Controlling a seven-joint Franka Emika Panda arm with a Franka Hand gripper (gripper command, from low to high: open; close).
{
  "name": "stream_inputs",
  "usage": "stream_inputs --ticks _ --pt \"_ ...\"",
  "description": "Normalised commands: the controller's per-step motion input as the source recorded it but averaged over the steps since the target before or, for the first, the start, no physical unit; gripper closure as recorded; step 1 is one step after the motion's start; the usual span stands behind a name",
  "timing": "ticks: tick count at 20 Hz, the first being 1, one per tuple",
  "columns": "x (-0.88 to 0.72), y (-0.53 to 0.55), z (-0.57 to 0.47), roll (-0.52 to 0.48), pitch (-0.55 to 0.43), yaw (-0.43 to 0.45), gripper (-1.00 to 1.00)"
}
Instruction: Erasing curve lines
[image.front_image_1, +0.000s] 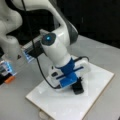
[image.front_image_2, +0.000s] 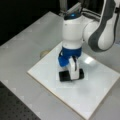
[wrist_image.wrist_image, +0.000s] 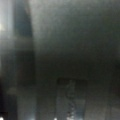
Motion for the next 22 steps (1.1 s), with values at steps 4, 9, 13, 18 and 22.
stream_inputs --ticks 4,9,13,18,22 --pt "0.29 0.47 -0.44 0.045 -0.089 -0.220 1.00" --pt "0.25 0.38 -0.44 0.027 -0.074 -0.181 1.00" --pt "0.31 0.42 -0.47 0.042 -0.076 -0.209 1.00" --pt "0.36 0.53 -0.46 0.057 -0.069 -0.260 1.00" --pt "0.21 0.46 -0.31 -0.039 0.012 -0.274 1.00"
